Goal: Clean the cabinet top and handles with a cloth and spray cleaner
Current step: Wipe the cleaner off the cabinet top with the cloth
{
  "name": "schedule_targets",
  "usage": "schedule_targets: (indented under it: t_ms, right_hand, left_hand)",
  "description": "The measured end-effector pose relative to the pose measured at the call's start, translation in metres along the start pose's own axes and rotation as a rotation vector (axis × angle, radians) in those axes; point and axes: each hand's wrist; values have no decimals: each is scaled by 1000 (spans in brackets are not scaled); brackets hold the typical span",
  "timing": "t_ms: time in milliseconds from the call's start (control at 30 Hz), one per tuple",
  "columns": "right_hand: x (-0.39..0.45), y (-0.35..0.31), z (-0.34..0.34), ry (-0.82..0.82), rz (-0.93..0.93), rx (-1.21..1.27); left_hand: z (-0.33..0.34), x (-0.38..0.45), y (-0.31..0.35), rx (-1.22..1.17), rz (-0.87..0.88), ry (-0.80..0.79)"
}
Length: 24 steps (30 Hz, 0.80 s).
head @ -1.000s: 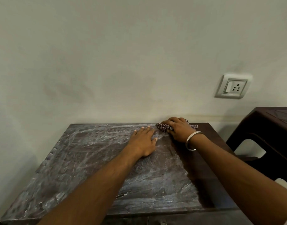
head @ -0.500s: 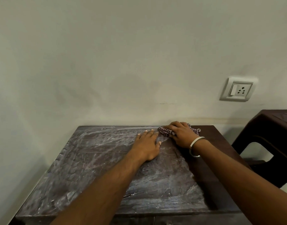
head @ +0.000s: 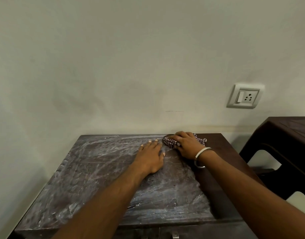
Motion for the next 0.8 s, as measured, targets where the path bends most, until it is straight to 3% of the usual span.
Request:
schedule_targets:
  t_ms: [600,800]
  right_hand:
    - [-14,-17,3,25,37,23]
    - [-35,-29,-2,57,-54,51]
  left_hand:
    - [-3,-21,-1,9,-46,-15]
    - [-3,-26,2,10,-58,-10]
Point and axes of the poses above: each hand's wrist, its own x-axis towards the middle knuckle, its own z-axis out of the palm, y = z × x, and after that the axes turned 2 degrees about y, right-handed
